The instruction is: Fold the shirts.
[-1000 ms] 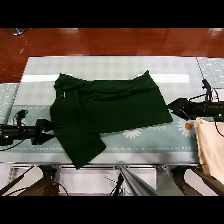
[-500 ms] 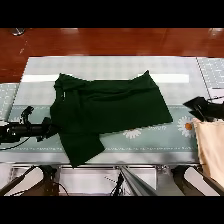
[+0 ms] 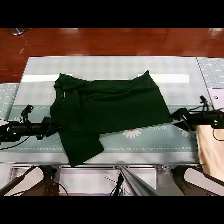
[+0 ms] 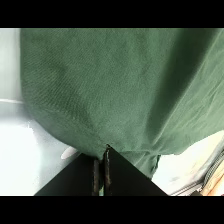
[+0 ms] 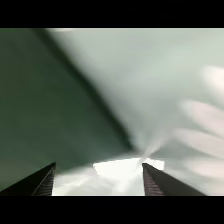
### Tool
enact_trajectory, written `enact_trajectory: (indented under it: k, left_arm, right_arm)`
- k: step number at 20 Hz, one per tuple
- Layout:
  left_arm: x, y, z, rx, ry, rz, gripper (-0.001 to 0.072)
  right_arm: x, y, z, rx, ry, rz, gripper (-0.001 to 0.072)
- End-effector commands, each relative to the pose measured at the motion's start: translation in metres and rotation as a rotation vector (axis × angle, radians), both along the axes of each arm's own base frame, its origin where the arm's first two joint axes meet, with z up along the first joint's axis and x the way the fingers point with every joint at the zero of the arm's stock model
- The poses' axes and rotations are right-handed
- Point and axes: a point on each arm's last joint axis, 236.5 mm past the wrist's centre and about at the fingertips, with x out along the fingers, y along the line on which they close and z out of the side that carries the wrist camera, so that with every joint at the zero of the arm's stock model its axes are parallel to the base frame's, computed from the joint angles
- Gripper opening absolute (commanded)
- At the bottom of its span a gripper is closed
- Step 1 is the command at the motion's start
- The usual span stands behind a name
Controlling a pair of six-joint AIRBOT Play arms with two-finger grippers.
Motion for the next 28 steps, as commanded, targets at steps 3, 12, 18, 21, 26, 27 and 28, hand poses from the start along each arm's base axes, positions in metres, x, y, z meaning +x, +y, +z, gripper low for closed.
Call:
enact_trajectory:
  k: [3, 12, 18, 21, 26, 27, 28]
  left_arm:
    - [0.004, 0.005, -0.002, 0.027, -0.021, 0.004, 0.0024]
    - [0.110, -0.002, 0.148, -0.146, -0.462, 0.060, 0.0023]
    - [0.149, 0.002, 0.466, 0.191, -1.206, 0.024, 0.0022]
    - [0.109, 0.044, 0.547, 0.562, -1.265, 0.189, 0.0022]
    - [0.001, 0.031, 0.604, 0.857, -1.378, 0.202, 0.0022]
    - [-0.022, 0.033, 0.600, 0.904, -1.349, 0.223, 0.0022]
    - [-0.043, 0.036, 0.596, 0.960, -1.323, 0.242, 0.0023]
  right_arm:
    - [0.037, 0.028, -0.013, 0.011, -0.034, 0.054, 0.0612]
    - [0.153, 0.041, 0.165, -0.053, -0.420, 0.251, 0.0027]
    - [0.166, 0.029, 0.440, -0.448, -0.966, 0.274, 0.0027]
    - [0.110, 0.022, 0.506, -0.587, -1.105, 0.210, 0.0028]
    - [-0.005, 0.036, 0.559, -0.698, -1.256, 0.178, 0.0027]
    - [-0.026, 0.032, 0.560, -0.740, -1.252, 0.167, 0.0027]
    - [-0.045, 0.031, 0.560, -0.764, -1.245, 0.159, 0.0027]
